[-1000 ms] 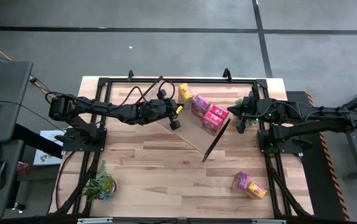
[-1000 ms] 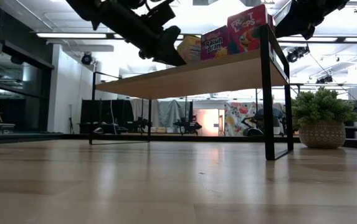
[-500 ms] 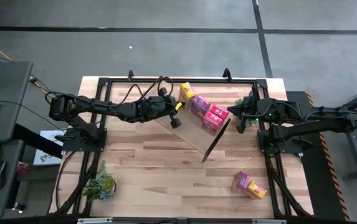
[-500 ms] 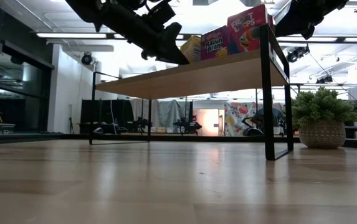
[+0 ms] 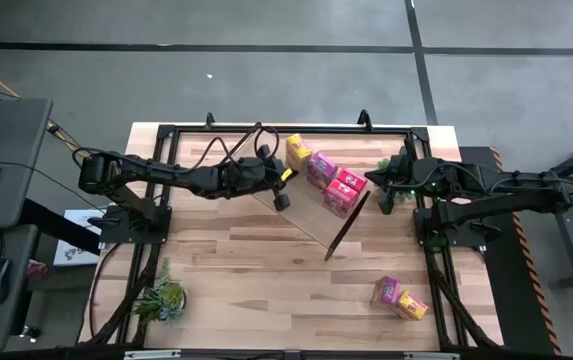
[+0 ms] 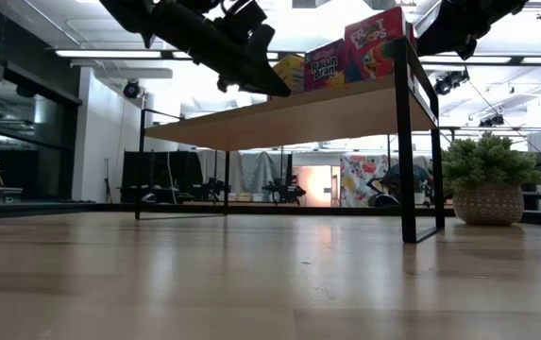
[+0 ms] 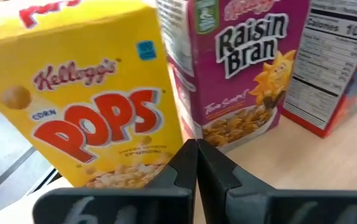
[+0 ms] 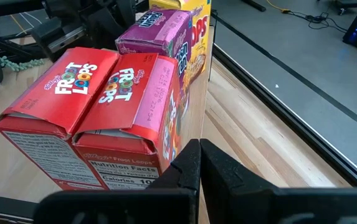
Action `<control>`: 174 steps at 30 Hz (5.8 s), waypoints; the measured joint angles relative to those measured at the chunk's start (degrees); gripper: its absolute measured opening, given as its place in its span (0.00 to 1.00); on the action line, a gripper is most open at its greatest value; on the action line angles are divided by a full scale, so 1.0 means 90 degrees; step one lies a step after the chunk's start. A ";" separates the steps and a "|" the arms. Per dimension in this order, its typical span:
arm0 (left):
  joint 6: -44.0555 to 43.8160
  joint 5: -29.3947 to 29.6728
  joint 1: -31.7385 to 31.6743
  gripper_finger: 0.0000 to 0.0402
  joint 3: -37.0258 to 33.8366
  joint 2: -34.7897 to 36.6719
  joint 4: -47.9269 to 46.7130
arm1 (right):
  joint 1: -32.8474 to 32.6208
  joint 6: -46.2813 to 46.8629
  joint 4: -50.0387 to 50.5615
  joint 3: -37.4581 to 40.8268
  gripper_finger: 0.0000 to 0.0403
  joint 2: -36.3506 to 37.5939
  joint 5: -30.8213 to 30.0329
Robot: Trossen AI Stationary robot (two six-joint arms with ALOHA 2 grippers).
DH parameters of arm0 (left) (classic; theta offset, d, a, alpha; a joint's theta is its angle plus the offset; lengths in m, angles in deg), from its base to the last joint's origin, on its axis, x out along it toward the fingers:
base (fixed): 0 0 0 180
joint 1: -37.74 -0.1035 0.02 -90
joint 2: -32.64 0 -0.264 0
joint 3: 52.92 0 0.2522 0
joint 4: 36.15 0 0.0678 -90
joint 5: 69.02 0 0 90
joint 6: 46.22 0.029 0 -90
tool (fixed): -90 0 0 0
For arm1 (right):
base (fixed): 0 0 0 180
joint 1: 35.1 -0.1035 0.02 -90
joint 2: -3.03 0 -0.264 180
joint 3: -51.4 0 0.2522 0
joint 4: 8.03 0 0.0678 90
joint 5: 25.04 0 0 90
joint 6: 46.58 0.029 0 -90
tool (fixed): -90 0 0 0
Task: Stack cereal on shelf
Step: Put the top yellow cereal box on the shelf, then put the yellow cereal box on the shelf
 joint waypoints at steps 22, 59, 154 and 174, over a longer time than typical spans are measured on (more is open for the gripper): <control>0.0579 0.0649 -0.1520 0.00 0.0303 0.0917 -0.0941 | -0.0001 0.0005 0.0005 0.0007 0.00 0.0000 0.0001; -0.0070 -0.3286 -0.2416 0.00 0.0840 0.0058 -0.1550 | -0.0001 0.0112 0.0051 0.0007 0.00 0.0002 0.0033; -0.0616 -0.1353 0.1105 0.00 -0.3141 0.3840 0.1507 | -0.5743 0.9840 0.5004 -0.3174 0.76 -0.3156 0.2092; -0.0429 -0.0937 0.1236 0.00 -0.3143 0.3322 0.2403 | -0.7278 1.0970 0.4516 -0.3174 0.76 -0.5255 0.1768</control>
